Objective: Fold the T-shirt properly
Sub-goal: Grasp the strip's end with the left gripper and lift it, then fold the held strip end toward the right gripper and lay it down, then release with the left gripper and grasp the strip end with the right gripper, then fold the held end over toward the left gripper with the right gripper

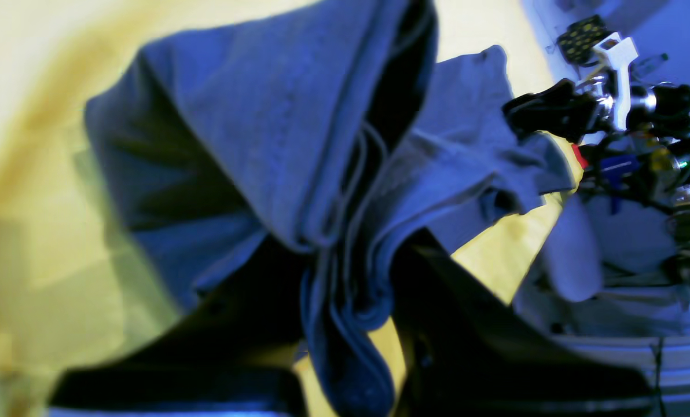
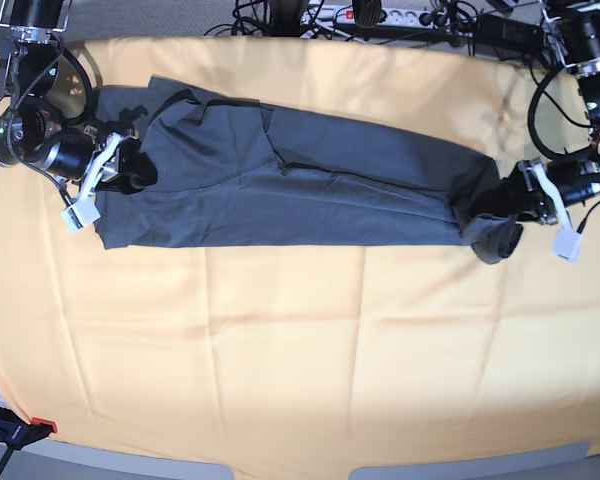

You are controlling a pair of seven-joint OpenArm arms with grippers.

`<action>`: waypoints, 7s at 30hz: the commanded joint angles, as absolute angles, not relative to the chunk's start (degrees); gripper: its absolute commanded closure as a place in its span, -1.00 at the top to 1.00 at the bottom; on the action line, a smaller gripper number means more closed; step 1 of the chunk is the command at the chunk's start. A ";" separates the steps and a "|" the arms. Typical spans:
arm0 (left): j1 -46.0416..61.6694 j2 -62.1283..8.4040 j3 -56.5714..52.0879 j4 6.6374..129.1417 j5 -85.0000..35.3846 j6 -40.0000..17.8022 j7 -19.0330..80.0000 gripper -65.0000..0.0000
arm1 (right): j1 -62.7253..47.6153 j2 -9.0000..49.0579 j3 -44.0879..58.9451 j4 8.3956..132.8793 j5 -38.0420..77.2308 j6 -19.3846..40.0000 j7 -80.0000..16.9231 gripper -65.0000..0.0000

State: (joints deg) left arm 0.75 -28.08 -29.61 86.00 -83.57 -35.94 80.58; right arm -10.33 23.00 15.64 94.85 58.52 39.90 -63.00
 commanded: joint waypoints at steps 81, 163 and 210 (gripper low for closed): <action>-0.21 -17.15 -18.37 87.11 -39.68 -25.63 62.94 -1.00 | -3.29 23.97 25.65 95.88 50.30 33.47 -68.82 -0.34; 5.23 -23.81 -41.21 87.26 -64.16 -30.44 69.49 -1.00 | 0.19 4.38 -4.67 116.07 52.86 40.00 -64.45 -1.00; 5.21 -23.81 -41.21 87.26 -64.18 -31.94 67.72 -1.00 | 7.18 12.14 2.87 108.25 65.36 40.00 -71.61 0.25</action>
